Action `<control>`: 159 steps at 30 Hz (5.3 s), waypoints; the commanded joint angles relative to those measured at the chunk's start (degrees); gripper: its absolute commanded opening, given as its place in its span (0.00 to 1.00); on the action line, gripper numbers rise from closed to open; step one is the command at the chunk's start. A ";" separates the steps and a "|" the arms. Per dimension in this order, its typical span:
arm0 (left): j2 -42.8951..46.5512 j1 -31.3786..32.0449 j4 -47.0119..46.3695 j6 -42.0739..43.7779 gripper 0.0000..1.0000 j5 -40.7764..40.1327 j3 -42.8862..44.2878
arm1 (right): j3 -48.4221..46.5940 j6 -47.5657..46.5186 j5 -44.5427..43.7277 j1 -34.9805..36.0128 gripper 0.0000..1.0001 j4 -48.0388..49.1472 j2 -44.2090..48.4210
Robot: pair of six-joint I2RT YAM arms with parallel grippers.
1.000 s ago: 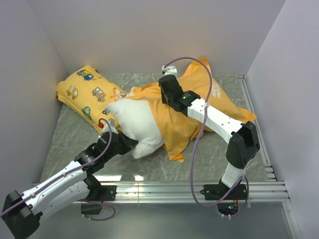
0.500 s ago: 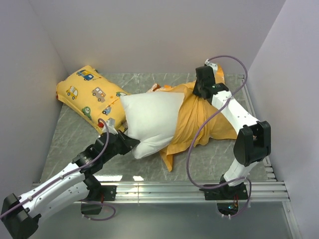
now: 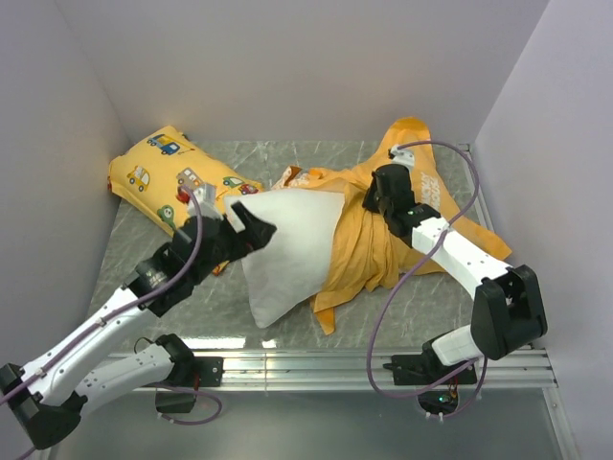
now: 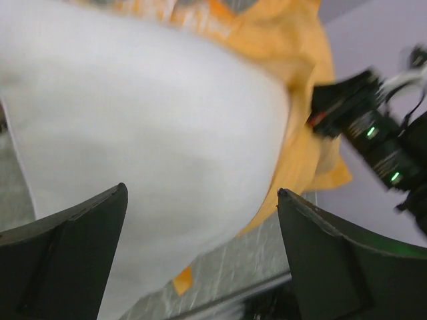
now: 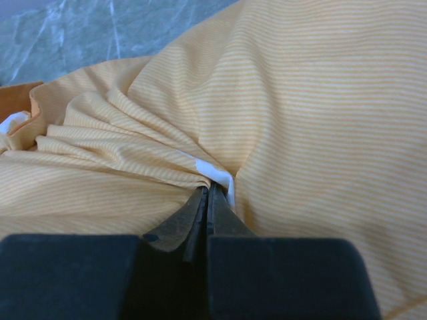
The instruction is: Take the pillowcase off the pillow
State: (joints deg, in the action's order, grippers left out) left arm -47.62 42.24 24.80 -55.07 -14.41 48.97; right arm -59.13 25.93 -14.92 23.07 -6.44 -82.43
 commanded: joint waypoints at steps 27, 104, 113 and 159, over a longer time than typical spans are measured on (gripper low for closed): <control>-34.66 -1.73 -12.22 16.04 0.01 3.09 13.62 | -10.88 -8.70 7.79 3.03 0.53 -10.17 3.07; -37.90 -8.66 -7.66 13.41 0.01 -14.68 32.94 | 15.63 3.77 -4.67 21.93 0.86 -6.66 25.40; -37.64 -10.42 -5.73 17.01 0.01 -16.35 37.77 | 14.84 4.04 -12.66 20.79 0.18 -7.08 20.56; -26.19 21.65 4.64 9.64 0.99 -25.65 11.84 | 10.18 1.14 -1.69 7.42 0.67 -18.61 32.42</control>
State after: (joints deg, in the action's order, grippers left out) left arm -69.12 61.41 28.49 -40.16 -33.63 60.38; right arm -49.84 27.22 -14.00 29.41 -26.68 -51.42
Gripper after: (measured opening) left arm 0.993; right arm 0.646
